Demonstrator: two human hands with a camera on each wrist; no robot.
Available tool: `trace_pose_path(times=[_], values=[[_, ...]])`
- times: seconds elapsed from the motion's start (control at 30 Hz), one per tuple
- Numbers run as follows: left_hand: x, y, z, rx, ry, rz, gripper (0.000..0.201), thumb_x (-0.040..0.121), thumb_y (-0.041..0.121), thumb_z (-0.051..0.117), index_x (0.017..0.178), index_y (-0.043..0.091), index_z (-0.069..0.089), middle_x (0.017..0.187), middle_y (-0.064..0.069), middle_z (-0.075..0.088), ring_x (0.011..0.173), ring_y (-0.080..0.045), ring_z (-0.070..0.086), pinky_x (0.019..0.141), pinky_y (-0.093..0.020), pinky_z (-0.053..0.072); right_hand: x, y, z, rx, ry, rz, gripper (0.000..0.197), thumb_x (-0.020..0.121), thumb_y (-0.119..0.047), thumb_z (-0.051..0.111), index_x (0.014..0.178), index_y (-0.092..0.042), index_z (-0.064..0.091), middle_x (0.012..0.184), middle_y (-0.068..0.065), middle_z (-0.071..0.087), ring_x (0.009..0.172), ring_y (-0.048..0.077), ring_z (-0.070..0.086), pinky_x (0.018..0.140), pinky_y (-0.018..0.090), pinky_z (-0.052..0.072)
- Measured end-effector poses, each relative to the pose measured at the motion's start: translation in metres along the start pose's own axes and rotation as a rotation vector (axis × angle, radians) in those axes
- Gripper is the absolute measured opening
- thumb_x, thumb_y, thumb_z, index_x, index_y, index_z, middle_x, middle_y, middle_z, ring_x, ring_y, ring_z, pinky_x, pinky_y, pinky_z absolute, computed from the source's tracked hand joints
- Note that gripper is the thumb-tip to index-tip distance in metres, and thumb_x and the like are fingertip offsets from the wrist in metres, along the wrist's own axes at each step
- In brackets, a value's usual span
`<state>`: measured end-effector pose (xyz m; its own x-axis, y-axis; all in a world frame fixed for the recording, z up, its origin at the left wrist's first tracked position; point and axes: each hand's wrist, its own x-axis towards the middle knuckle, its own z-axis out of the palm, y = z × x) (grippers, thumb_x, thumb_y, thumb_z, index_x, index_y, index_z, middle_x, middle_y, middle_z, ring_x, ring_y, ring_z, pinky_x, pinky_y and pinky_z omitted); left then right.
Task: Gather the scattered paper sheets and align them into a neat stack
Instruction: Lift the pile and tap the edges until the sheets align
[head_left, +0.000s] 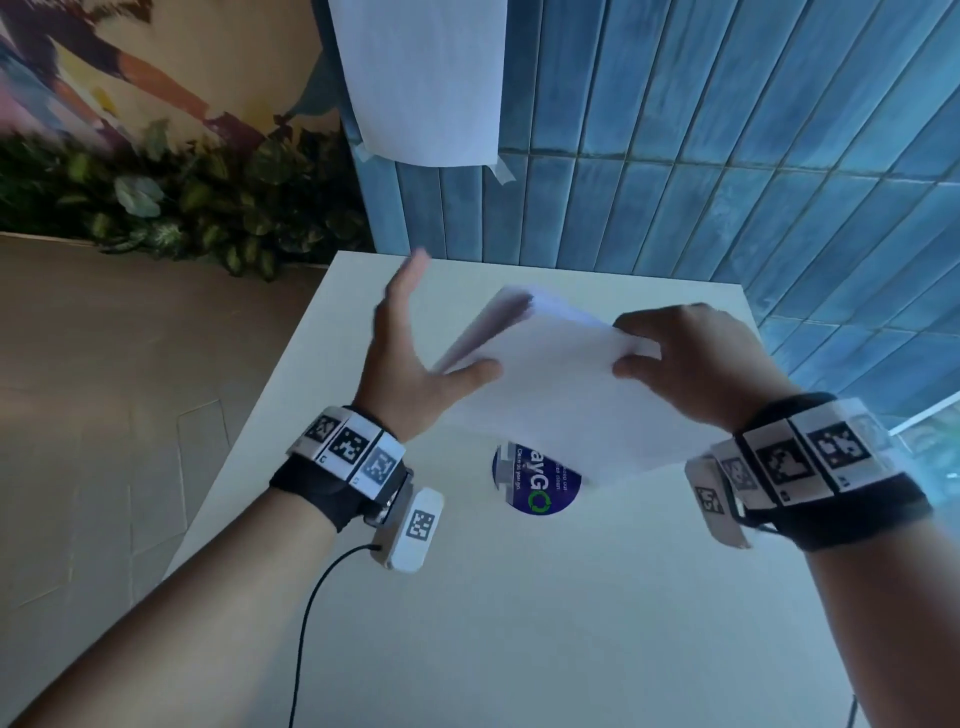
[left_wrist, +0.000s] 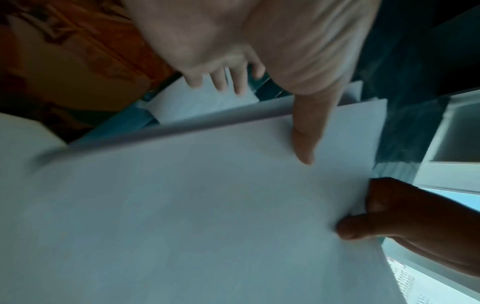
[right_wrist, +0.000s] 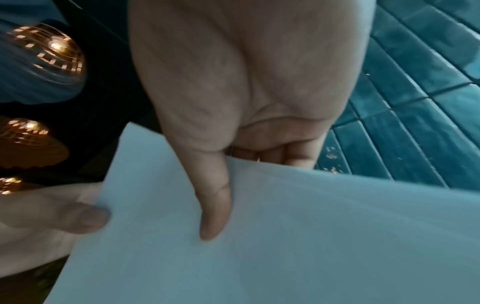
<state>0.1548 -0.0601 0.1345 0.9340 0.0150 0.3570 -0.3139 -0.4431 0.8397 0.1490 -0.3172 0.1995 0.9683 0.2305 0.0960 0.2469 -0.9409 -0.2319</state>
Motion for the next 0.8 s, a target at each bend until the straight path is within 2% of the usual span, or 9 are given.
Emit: trace_pose_path(times=[0.07, 0.13, 0.2, 0.27, 0.4, 0.5, 0.63, 0.7, 0.8], values=[[0.002, 0.011, 0.007, -0.029, -0.200, -0.010, 0.086, 0.061, 0.038, 0.086, 0.136, 0.023, 0.047, 0.137, 0.009, 0.054, 0.127, -0.007, 0.049, 0.110, -0.029, 0.037, 0.004, -0.010, -0.005, -0.072, -0.044, -0.037, 0.023, 0.085, -0.027, 0.063, 0.108, -0.031, 0.068, 0.104, 0.007, 0.071, 0.098, 0.033, 0.062, 0.071, 0.032, 0.038], [-0.003, 0.014, 0.017, -0.050, -0.303, -0.108, 0.052, 0.065, 0.035, 0.084, 0.111, 0.021, 0.065, 0.110, 0.000, 0.071, 0.101, -0.012, 0.065, 0.094, -0.036, 0.052, 0.006, -0.017, -0.004, -0.114, -0.080, -0.065, 0.023, 0.086, -0.024, 0.059, 0.106, -0.034, 0.067, 0.102, 0.006, 0.070, 0.097, 0.031, 0.062, 0.070, 0.031, 0.036], [-0.013, 0.004, 0.025, -0.108, -0.253, -0.216, 0.022, 0.071, 0.024, 0.082, 0.088, 0.019, 0.069, 0.086, -0.001, 0.073, 0.076, -0.009, 0.067, 0.074, -0.030, 0.055, 0.004, -0.020, 0.005, -0.129, -0.108, -0.073, 0.024, 0.086, -0.024, 0.056, 0.105, -0.035, 0.067, 0.100, 0.004, 0.070, 0.095, 0.031, 0.062, 0.069, 0.030, 0.035], [-0.024, -0.008, 0.029, -0.176, -0.207, -0.319, 0.018, 0.073, 0.014, 0.081, 0.078, 0.024, 0.068, 0.077, 0.005, 0.070, 0.064, -0.002, 0.065, 0.066, -0.024, 0.052, 0.000, -0.020, 0.019, -0.114, -0.115, -0.066, 0.020, 0.086, -0.028, 0.056, 0.101, -0.035, 0.067, 0.097, 0.002, 0.070, 0.092, 0.029, 0.062, 0.067, 0.029, 0.034], [-0.037, -0.033, 0.024, -0.240, -0.220, -0.460, 0.022, 0.065, 0.021, 0.083, 0.081, 0.024, 0.069, 0.083, 0.001, 0.074, 0.076, -0.016, 0.069, 0.074, -0.034, 0.054, -0.017, -0.005, 0.038, -0.067, -0.101, 0.000, 0.014, 0.081, -0.041, 0.064, 0.090, -0.032, 0.069, 0.087, -0.002, 0.071, 0.084, 0.026, 0.062, 0.064, 0.028, 0.035], [-0.041, -0.046, 0.014, -0.300, -0.230, -0.504, 0.023, 0.065, 0.017, 0.083, 0.085, 0.019, 0.071, 0.084, 0.003, 0.075, 0.079, -0.013, 0.070, 0.075, -0.034, 0.054, -0.034, 0.021, 0.042, 0.031, -0.040, 0.100, 0.017, 0.075, -0.045, 0.071, 0.083, -0.029, 0.072, 0.076, -0.002, 0.070, 0.077, 0.025, 0.063, 0.061, 0.030, 0.043], [-0.040, -0.049, 0.008, -0.328, -0.291, -0.514, 0.027, 0.065, 0.012, 0.083, 0.089, 0.012, 0.071, 0.083, 0.003, 0.076, 0.077, -0.011, 0.071, 0.066, -0.024, 0.054, -0.052, 0.052, 0.046, 0.329, 0.065, 0.147, 0.013, 0.069, -0.034, 0.082, 0.072, -0.029, 0.070, 0.070, -0.012, 0.069, 0.069, 0.008, 0.064, 0.064, 0.027, 0.050], [-0.037, -0.049, 0.009, -0.328, -0.286, -0.508, 0.034, 0.065, 0.016, 0.082, 0.096, 0.008, 0.071, 0.092, -0.003, 0.076, 0.084, -0.016, 0.071, 0.071, -0.028, 0.056, -0.055, 0.062, 0.051, 0.517, 0.151, 0.212, 0.020, 0.064, -0.027, 0.086, 0.071, -0.031, 0.068, 0.072, -0.017, 0.069, 0.069, -0.004, 0.064, 0.062, 0.011, 0.046], [-0.036, -0.048, 0.011, -0.360, -0.247, -0.513, 0.049, 0.056, 0.025, 0.086, 0.099, 0.008, 0.071, 0.100, -0.011, 0.075, 0.091, -0.023, 0.071, 0.081, -0.039, 0.055, -0.057, 0.073, 0.070, 0.882, 0.250, 0.359, 0.026, 0.061, -0.016, 0.089, 0.078, -0.026, 0.071, 0.062, -0.013, 0.069, 0.055, -0.001, 0.060, 0.056, 0.012, 0.047]])
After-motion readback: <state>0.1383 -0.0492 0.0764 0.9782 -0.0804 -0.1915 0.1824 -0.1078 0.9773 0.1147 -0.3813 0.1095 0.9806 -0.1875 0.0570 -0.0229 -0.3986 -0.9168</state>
